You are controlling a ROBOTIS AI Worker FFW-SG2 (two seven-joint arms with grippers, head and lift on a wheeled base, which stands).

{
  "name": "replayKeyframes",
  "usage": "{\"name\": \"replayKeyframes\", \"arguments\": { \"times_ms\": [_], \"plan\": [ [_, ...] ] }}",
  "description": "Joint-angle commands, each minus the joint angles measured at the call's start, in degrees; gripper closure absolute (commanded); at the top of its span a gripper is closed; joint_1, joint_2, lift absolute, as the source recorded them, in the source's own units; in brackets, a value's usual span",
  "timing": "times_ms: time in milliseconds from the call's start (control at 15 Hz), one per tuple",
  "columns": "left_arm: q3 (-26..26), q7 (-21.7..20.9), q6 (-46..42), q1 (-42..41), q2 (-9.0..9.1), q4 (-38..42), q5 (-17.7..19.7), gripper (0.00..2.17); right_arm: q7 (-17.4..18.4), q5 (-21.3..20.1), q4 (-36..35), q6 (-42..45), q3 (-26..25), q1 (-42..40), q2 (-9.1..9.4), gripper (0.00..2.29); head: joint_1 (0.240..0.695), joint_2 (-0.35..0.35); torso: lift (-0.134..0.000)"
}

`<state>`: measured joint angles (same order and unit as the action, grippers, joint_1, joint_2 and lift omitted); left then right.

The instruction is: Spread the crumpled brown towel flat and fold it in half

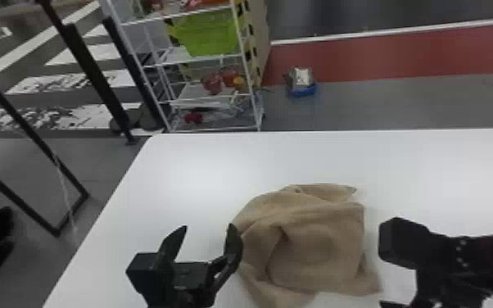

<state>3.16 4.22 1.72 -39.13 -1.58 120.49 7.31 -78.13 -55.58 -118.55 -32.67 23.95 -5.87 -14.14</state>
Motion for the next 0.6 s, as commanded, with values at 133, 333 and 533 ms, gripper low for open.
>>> {"name": "replayKeyframes", "arguments": {
  "times_ms": [133, 333, 533],
  "plan": [
    [0.0, 0.0, 0.0, 0.28, 0.0, -0.43, 0.07, 0.03, -0.19, -1.11, 2.8, -0.17, 3.21, 1.74, 0.43, 0.29, 0.695, 0.305, -0.123],
    [0.0, 0.0, 0.0, 0.37, -0.09, -0.61, 0.07, 0.03, -0.19, -0.94, 3.15, -0.34, 3.65, 2.09, 0.7, 0.38, 0.695, 0.321, -0.123],
    [-0.09, 0.0, 0.0, 0.72, -0.18, -0.96, 0.16, 0.03, -0.19, -0.15, 3.32, -0.34, 3.73, 2.26, 1.05, 0.49, 0.695, 0.329, -0.123]
  ]
}}
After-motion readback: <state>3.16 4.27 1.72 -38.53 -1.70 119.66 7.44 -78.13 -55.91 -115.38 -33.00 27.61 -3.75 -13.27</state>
